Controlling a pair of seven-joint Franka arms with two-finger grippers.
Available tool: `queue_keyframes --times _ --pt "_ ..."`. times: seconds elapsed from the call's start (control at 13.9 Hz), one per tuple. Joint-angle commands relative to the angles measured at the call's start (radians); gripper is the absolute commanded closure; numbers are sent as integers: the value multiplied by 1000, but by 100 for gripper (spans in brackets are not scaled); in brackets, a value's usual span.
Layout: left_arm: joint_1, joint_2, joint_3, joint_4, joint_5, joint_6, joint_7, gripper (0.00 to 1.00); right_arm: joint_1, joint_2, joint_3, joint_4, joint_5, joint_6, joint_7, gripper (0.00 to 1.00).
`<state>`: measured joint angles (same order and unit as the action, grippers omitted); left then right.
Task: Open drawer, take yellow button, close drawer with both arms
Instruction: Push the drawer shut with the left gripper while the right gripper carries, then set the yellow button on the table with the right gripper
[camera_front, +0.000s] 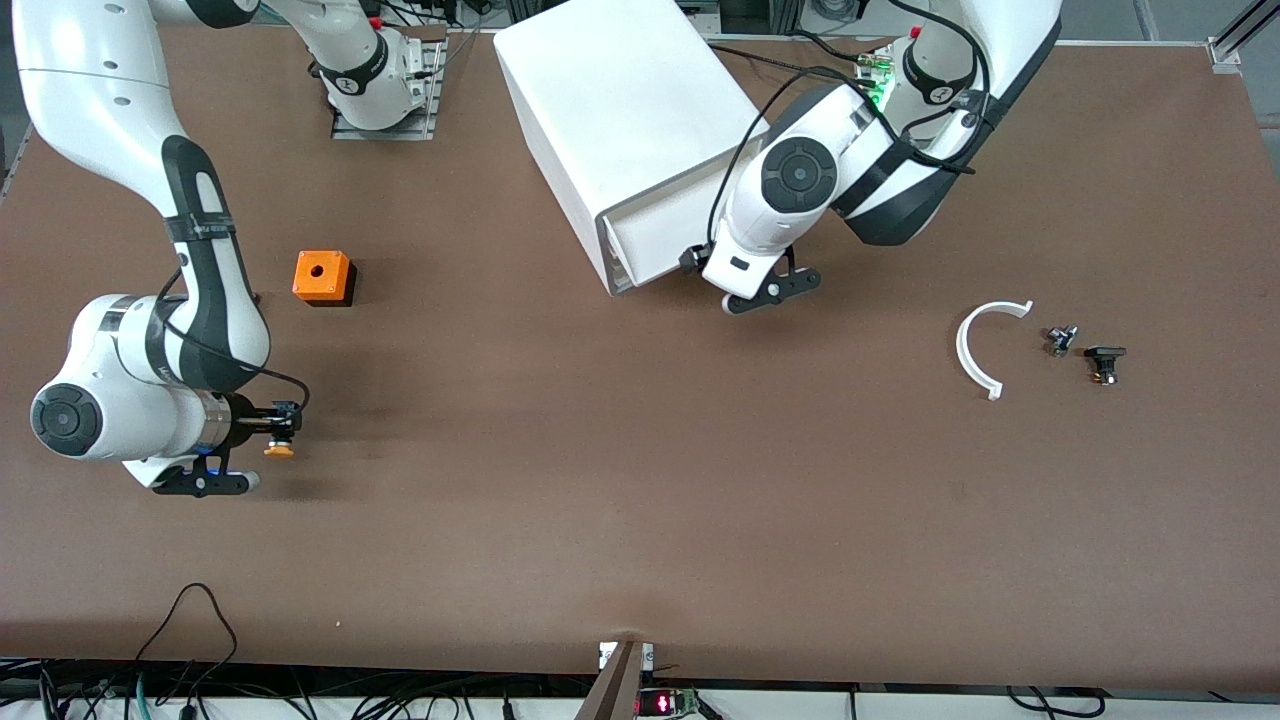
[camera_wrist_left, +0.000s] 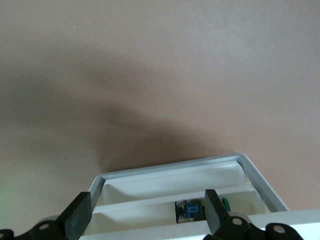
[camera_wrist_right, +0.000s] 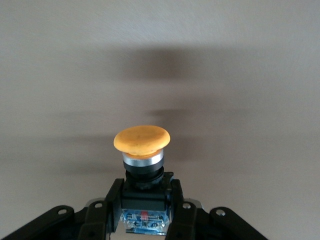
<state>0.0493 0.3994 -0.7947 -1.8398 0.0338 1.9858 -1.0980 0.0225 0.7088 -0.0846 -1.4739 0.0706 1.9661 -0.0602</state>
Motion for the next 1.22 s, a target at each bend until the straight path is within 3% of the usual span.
queue_keyframes --times 0.0,0.36,0.5,0.72,1.15 --pt "4 -21 -50 -32 18 7 -20 0 -13 -35 9 -114 37 86 -38 100" --pt "1 -19 -84 -47 6 2 -23 0 -19 -26 9 -164 37 152 -36 100" --pt "3 -19 -96 -50 5 -13 -23 0 -18 -26 9 -161 37 148 -23 0" --pt "3 -19 -104 -47 2 -39 -23 0 -10 -48 9 -152 20 142 -29 0" --pt "1 -19 -104 -45 -84 -45 -22 0 -4 -218 9 -166 14 76 -32 0"
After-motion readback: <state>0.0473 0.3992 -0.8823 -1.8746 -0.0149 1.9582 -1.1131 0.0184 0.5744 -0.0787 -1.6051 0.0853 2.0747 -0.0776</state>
